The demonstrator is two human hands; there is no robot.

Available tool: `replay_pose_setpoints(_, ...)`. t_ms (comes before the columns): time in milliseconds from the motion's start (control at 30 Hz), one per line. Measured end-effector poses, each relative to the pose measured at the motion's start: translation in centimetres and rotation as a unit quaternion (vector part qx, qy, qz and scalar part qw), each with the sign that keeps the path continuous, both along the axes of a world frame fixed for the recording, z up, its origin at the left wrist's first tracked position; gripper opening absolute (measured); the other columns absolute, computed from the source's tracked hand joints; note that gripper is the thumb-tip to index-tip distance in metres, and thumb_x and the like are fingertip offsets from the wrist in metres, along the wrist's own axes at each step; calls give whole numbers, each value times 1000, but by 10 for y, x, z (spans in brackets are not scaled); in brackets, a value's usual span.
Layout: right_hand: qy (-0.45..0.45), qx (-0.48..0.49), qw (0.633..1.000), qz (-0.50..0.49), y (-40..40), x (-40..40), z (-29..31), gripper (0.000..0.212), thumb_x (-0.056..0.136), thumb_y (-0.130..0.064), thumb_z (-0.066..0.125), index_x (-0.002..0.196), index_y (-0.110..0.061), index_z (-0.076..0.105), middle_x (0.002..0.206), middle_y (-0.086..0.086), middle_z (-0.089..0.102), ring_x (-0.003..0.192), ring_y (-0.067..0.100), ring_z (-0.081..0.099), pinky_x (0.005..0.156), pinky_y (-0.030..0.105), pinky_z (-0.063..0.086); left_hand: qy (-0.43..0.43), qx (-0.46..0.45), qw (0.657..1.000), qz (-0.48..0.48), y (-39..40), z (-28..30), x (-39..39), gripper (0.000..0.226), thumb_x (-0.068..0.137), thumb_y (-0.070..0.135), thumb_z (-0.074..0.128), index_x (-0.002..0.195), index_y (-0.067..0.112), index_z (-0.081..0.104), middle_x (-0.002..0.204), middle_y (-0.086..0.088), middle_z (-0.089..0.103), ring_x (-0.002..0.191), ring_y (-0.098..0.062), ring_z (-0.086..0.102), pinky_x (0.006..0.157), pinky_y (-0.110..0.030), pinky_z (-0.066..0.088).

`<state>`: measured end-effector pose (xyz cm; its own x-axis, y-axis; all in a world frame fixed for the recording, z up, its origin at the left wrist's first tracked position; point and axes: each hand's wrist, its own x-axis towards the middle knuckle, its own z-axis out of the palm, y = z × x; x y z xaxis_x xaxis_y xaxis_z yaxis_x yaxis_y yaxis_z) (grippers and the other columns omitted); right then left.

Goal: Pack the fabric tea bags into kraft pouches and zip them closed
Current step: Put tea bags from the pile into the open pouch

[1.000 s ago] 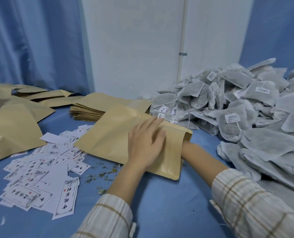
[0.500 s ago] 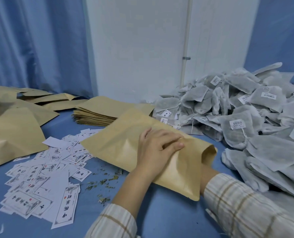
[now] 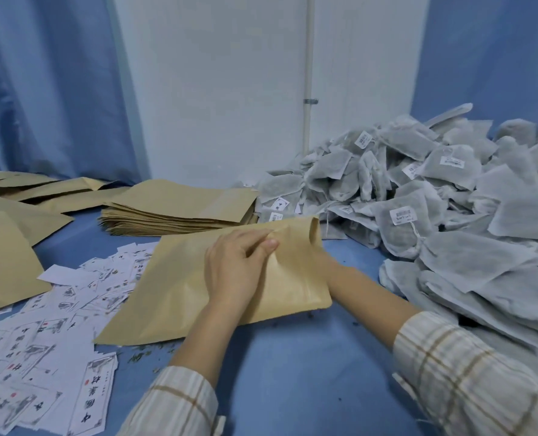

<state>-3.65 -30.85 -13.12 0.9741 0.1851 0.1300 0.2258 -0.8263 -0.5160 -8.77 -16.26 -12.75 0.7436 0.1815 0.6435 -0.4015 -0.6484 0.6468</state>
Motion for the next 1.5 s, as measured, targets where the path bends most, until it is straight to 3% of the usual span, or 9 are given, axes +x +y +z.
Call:
replay_pose_setpoints(100,-111,-224,967,48,-24,-21,19,16,93,-11,43,94,-9,59,94,3,55,93,26,54,61,23,33,26,-34,999,-4,-14,-4,10,15,82,32,68,96,31,75,97,13,70,95,-10,59,79,-20,37)
replay_pose_setpoints(200,-168,-259,951,-25,-61,-31,24,23,90,-23,44,103,-13,61,110,2,57,105,23,48,68,27,36,44,-33,998,-32,-33,-9,17,16,82,33,69,97,31,74,95,12,70,93,-10,60,79,-21,38)
replay_pose_setpoints(467,-13,-375,909,-180,-97,-34,15,28,86,-26,51,112,-20,59,109,-1,55,96,19,53,70,27,39,58,7,997,-49,-68,-15,25,15,83,36,67,95,31,75,100,9,71,97,-17,60,89,-38,43)
replay_pose_setpoints(667,-77,-326,916,-221,-104,-31,12,22,86,-8,53,106,-14,59,108,4,61,99,23,60,67,28,40,62,23,997,-40,-64,-19,28,16,83,37,67,95,31,75,102,9,70,98,-15,59,90,-35,42)
replay_pose_setpoints(800,-39,-207,942,-261,-116,-25,25,28,87,-10,57,115,-10,56,110,11,59,100,29,59,75,31,46,56,4,998,-41,-61,-16,29,15,81,36,69,94,29,75,97,10,71,87,-8,57,76,-11,34)
replay_pose_setpoints(1033,-11,-347,924,-161,-118,-36,12,26,88,-35,47,100,-14,58,83,3,52,82,23,50,68,28,41,78,-30,995,-63,-58,-14,30,16,80,37,70,95,31,75,98,14,69,93,-6,56,73,-5,32)
replay_pose_setpoints(1233,-191,60,957,-211,-126,-24,22,6,82,-24,58,86,-20,60,77,-2,60,74,18,55,63,22,35,72,-33,995,-58,-54,-14,31,16,80,36,71,94,30,75,98,14,70,92,-5,57,74,-8,33)
replay_pose_setpoints(1400,-126,486,832,-235,-120,-20,7,11,75,-16,67,84,-20,63,77,-2,65,71,13,66,75,28,55,59,-38,997,-34,-48,-12,31,15,81,35,70,94,29,75,101,13,70,89,-1,55,74,-6,32)
replay_pose_setpoints(1500,-94,657,721,-196,-110,-19,3,12,79,-1,64,80,-8,54,73,6,58,63,11,61,61,19,55,50,-45,998,-20,-45,-10,32,16,82,34,69,96,29,75,103,13,70,90,1,53,74,1,28)
